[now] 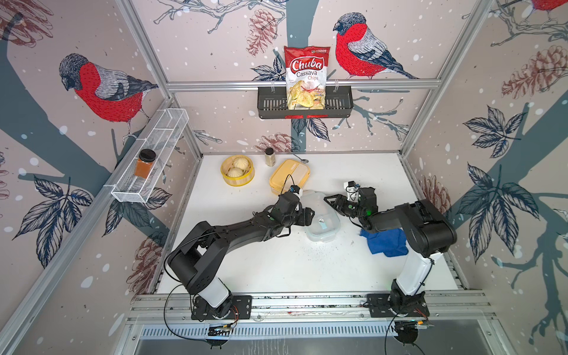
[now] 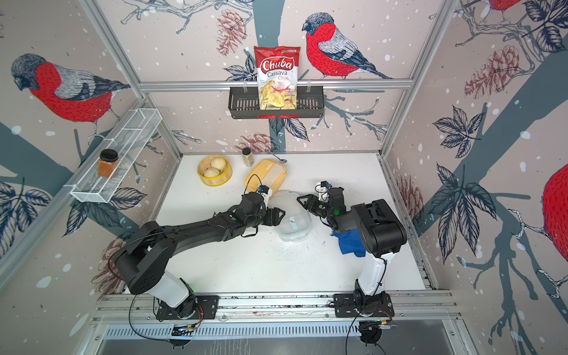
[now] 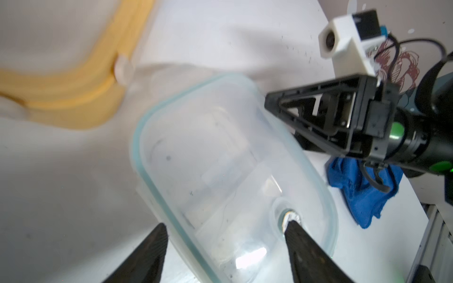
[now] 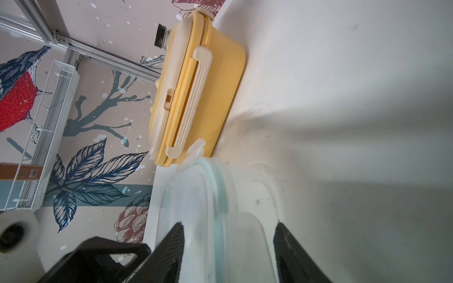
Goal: Wipe the insides of the lunch boxes
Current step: Adjust the lunch box at the center of the board.
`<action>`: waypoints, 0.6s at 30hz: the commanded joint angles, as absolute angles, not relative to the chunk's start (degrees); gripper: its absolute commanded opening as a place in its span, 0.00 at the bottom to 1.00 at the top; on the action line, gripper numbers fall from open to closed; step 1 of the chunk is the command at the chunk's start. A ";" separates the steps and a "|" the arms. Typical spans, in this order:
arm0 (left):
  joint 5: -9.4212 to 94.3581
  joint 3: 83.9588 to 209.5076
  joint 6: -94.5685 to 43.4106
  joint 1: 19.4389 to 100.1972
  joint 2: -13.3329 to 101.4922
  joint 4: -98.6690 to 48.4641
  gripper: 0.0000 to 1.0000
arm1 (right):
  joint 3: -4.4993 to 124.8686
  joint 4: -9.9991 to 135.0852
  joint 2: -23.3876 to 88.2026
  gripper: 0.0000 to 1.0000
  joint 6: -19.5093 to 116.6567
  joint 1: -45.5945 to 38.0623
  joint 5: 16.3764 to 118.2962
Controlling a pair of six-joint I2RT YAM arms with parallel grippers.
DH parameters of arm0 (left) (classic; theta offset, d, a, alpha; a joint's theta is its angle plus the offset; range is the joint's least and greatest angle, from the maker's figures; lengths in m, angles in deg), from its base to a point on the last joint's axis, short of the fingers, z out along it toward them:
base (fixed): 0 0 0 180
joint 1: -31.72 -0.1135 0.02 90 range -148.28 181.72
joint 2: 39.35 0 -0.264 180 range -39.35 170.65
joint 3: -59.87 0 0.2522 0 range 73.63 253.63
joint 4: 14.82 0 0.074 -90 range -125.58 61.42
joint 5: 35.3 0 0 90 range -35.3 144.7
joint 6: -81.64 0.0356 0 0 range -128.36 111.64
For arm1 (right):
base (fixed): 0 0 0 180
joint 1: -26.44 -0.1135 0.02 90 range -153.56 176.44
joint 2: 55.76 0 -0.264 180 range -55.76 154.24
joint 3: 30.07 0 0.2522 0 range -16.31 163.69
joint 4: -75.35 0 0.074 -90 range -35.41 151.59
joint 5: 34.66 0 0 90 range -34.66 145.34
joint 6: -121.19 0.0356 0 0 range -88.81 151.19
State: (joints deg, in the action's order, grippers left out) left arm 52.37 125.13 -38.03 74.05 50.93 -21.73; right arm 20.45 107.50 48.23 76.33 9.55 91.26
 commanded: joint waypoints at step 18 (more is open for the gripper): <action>55.17 130.42 -41.32 74.41 50.45 -30.08 0.78 | 14.47 109.27 42.30 0.60 80.52 4.57 86.23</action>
